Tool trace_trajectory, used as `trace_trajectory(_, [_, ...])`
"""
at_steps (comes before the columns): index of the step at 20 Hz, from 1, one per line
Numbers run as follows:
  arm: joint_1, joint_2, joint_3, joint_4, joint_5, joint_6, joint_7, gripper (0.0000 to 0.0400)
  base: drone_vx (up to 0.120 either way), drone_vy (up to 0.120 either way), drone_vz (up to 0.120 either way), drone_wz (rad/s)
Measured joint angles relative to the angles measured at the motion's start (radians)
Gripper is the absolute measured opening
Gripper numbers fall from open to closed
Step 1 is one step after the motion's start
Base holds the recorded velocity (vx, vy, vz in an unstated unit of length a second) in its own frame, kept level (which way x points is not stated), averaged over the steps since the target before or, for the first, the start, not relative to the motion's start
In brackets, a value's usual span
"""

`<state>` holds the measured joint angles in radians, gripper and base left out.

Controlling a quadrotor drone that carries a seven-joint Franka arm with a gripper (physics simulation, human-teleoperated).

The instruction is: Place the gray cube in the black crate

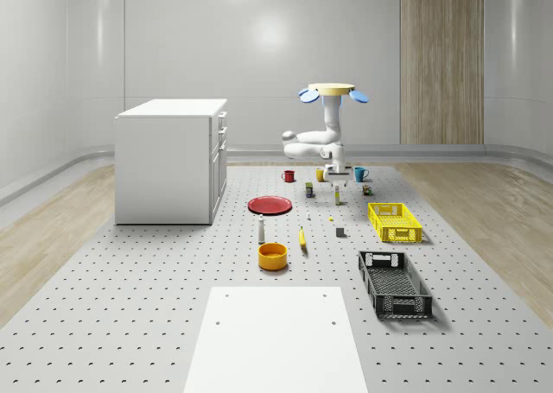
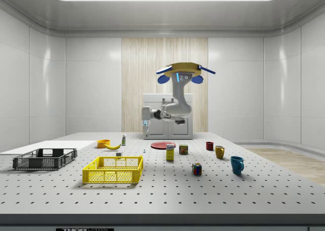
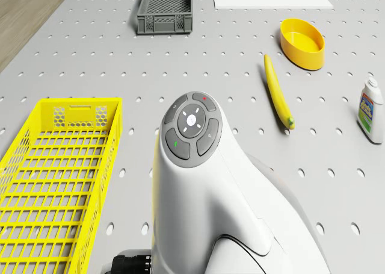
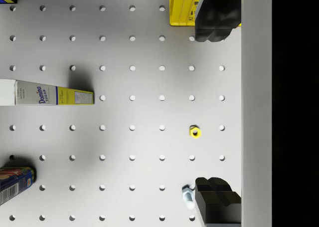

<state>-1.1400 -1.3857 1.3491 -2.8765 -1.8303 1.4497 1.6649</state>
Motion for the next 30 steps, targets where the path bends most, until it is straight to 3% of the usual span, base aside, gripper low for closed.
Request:
trace_trajectory(5, [-0.003, -0.014, 0.003, 0.001, 0.006, 0.013, 0.003, 0.0400, 0.120, 0.000, -0.120, 0.000])
trace_trajectory(10, [-0.007, -0.027, 0.005, 0.001, 0.012, 0.025, 0.006, 0.0400, 0.120, -0.104, -0.104, 0.000])
trace_trajectory(13, [-0.008, -0.035, 0.006, 0.002, 0.015, 0.032, 0.007, 0.0400, 0.120, 0.000, 0.000, 0.000])
trace_trajectory(22, [-0.013, -0.056, 0.010, 0.003, 0.024, 0.052, 0.011, 0.0400, 0.120, 0.000, -0.120, 0.000])
trace_trajectory(30, [-0.017, -0.072, 0.013, 0.003, 0.031, 0.067, 0.015, 0.0400, 0.120, 0.000, -0.005, 0.000])
